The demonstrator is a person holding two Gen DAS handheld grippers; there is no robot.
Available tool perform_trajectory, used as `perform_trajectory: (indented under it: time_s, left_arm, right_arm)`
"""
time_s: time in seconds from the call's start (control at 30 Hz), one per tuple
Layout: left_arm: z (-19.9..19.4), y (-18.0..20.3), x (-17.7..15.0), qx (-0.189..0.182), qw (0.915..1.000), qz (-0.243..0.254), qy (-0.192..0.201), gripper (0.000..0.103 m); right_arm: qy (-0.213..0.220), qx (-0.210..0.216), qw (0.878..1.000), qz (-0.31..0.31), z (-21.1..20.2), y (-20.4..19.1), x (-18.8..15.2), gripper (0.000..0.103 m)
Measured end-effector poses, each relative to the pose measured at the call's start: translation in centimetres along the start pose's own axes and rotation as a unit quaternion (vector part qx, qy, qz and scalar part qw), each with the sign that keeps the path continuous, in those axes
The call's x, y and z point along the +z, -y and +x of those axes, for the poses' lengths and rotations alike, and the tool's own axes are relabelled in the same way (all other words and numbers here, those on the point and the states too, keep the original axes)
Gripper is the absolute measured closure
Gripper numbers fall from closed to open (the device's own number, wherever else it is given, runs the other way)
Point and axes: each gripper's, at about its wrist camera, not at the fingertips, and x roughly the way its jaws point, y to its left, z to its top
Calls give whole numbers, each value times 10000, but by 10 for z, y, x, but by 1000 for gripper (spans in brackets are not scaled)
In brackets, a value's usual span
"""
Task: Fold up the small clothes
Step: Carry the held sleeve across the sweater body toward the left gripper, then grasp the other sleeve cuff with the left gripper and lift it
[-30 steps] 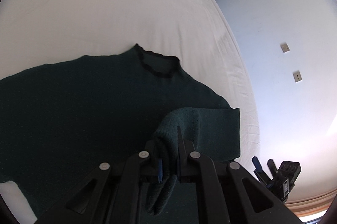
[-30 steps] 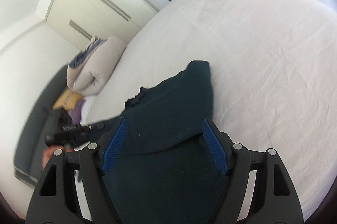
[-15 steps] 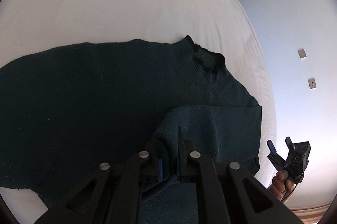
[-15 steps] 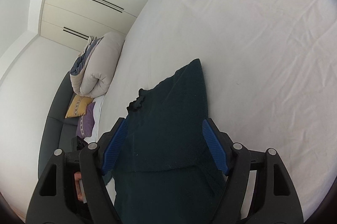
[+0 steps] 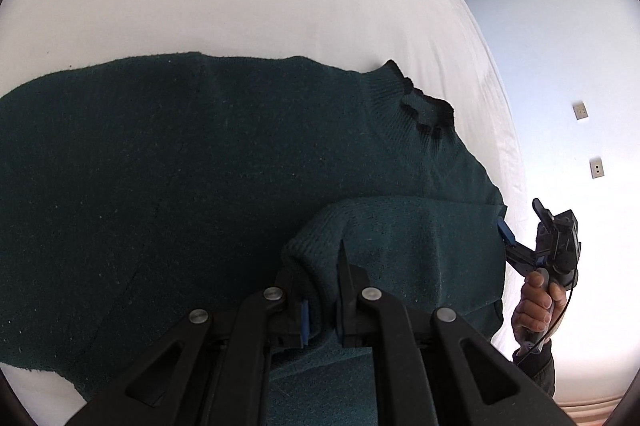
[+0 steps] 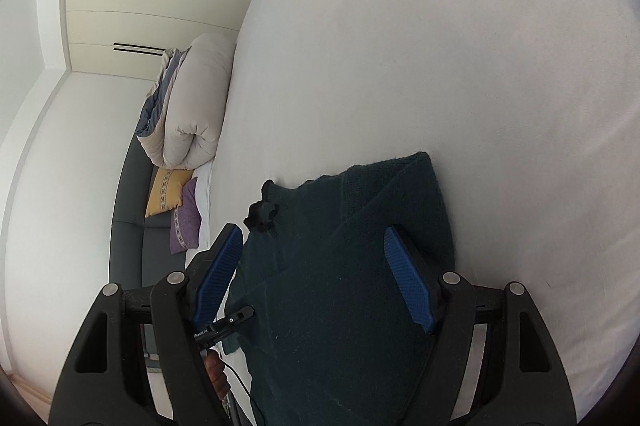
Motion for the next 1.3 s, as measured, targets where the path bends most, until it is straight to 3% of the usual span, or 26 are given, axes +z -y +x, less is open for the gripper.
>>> perform_trajectory:
  time_s: [0.13,0.43,0.47,0.53,0.57,0.63,0.7,0.73,0.8,0.9,0.97,1.07,1.17,1.27,1.3]
  left_arm:
    - [1,-7,0,-109,9999,-87,-7,94]
    - [-3,-13,-5,-284,9994,-212,43,88]
    - [-5,-15,-7,-340,9991,-253,74,84]
    - [-11,-20,-12,-539,9976,-387,205,60]
    - [-17,-22,-16,-610,9966,-446,314,53]
    - [-36,-26,-28,-556,9953,-498,611,25]
    - [-59,-33,-43,-445,9928,-442,1017,18]
    - [-72,-40,-53,-447,9906,-443,1214,17]
    - [-97,-60,-74,-610,9836,-601,1585,17]
    - [-139,-107,-113,-804,9638,-1144,2269,17]
    - [-165,-147,-140,-955,9437,-1622,2719,16]
    - [-191,-212,-173,-1211,9021,-2549,3265,12]
    - [-203,-264,-194,-1400,8596,-3391,3556,10]
    - [-210,-295,-201,-1699,8176,-3901,3879,10]
    - [-212,-301,-199,-1748,8076,-4016,3948,10]
  right_arm:
    - [-100,129,9999,20,4,3,-2,30]
    - [-913,144,9952,-321,-10,6,-71,30]
    - [-921,158,9948,-413,-12,6,-76,30]
    - [-864,181,9947,-536,-15,6,-82,30]
    - [-843,173,9951,-477,-17,7,-83,30]
    - [-692,177,9971,-254,-27,4,-86,30]
    - [-438,537,9964,-481,-43,-11,-93,28]
    - [-306,492,9966,-584,-44,-15,-97,25]
    - [-459,-344,9964,-619,-33,-12,-104,23]
    - [-253,-328,9974,-590,-37,-20,-116,22]
    - [-114,249,9985,-465,-47,-32,-126,22]
    - [21,839,9959,-325,-56,-49,-147,21]
    - [-6,923,9953,-299,-54,-65,-167,21]
    - [-99,999,9944,-325,-49,-88,-184,21]
    - [-122,1019,9941,-348,-46,-96,-188,21]
